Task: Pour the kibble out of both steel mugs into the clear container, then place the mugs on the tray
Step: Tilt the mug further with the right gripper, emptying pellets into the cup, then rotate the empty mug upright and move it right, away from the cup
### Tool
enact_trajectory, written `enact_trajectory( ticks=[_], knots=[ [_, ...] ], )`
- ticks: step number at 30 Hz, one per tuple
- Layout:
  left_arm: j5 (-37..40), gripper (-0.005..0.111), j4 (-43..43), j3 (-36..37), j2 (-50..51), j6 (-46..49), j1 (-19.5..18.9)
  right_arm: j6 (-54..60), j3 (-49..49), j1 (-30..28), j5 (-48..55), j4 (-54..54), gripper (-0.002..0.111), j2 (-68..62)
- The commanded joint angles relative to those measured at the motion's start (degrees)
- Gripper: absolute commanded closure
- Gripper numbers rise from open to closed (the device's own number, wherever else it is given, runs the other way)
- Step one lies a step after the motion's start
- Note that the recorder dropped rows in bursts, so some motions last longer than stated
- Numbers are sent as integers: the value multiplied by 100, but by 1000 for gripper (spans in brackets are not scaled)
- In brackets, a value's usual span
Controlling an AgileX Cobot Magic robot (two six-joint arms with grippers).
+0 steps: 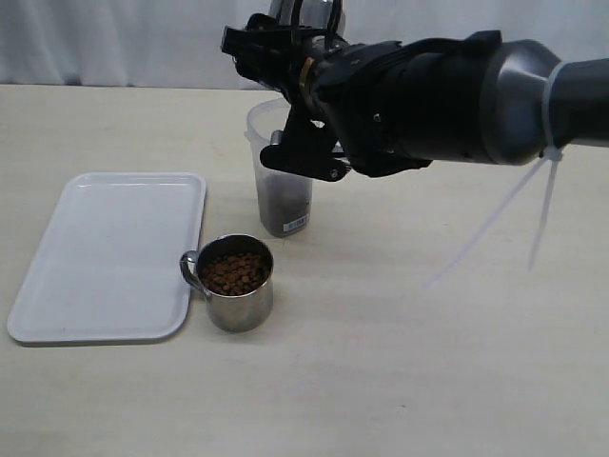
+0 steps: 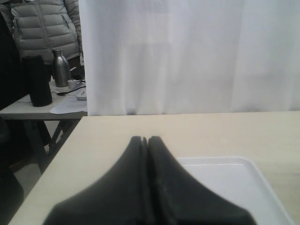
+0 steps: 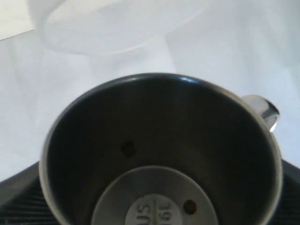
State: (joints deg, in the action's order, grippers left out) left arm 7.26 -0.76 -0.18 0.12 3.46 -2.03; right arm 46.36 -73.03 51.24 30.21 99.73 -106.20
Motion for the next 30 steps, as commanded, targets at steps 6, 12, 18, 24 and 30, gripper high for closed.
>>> enact_trajectory(
  ticks=[6, 12, 18, 24, 30],
  knots=[
    [-29, 107, -6, 18, -12, -32, 12, -326, 9, 24, 351, 22, 104, 89],
    [-30, 107, -6, 18, -12, -32, 12, -169, 43, 41, 373, 22, 104, 9],
    [-30, 107, -6, 18, -12, -32, 12, -793, 66, 18, 301, 22, 104, -33],
    [-30, 107, -6, 18, -12, -32, 12, -1069, 68, 18, 1057, 22, 104, -31],
    [-30, 107, -6, 18, -12, -32, 12, -1139, 80, 52, 928, 22, 104, -55]
  ],
)
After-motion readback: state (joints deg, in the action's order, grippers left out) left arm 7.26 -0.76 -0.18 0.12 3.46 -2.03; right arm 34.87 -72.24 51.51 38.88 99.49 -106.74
